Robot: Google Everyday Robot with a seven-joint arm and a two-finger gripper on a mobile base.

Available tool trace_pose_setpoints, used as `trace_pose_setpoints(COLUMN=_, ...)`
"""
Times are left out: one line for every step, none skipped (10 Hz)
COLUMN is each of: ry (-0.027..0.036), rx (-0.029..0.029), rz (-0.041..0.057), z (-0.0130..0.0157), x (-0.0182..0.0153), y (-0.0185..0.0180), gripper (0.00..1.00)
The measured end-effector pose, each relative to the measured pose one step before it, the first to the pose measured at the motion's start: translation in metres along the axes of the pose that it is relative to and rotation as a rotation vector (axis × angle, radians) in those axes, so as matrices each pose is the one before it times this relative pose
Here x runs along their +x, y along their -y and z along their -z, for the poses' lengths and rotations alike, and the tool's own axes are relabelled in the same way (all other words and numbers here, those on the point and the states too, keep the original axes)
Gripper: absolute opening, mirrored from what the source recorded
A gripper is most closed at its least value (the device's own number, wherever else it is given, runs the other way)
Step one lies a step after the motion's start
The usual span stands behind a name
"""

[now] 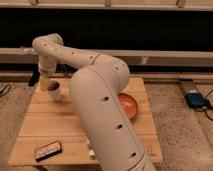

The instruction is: Pick up the ceramic bowl

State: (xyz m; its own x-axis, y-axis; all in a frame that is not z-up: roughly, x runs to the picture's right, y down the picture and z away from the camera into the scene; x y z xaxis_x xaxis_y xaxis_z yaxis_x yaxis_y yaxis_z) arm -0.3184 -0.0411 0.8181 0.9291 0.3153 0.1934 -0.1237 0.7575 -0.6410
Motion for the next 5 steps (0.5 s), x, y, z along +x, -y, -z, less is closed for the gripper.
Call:
trace_pose_setpoints(ry=-0.00052, rx=0.00601, rz=-0.03404, z=0.00218, x=0.01414, y=-0.00202, gripper=0.75)
trace_pose_setpoints(ry=0.00002, rx=0.00485, rz=-0.03253, z=0.00209, x=0.01502, y=-0.00303, gripper=0.75)
trace_pose_setpoints(ry=-0.00142, rx=0.01345, rz=-0.05788, z=0.00419, x=0.03030, y=-0.00364, gripper=0.75)
trace_pose_setpoints(ry=0.00218, rx=0.00920, rz=-0.04493, z=0.00365, x=0.02136, y=-0.00250, gripper=0.75)
trace_pose_setpoints(ry=0.00290, rx=0.01057, rz=-0.05675, z=0.00374, x=0.02586, y=-0.00405, gripper=0.75)
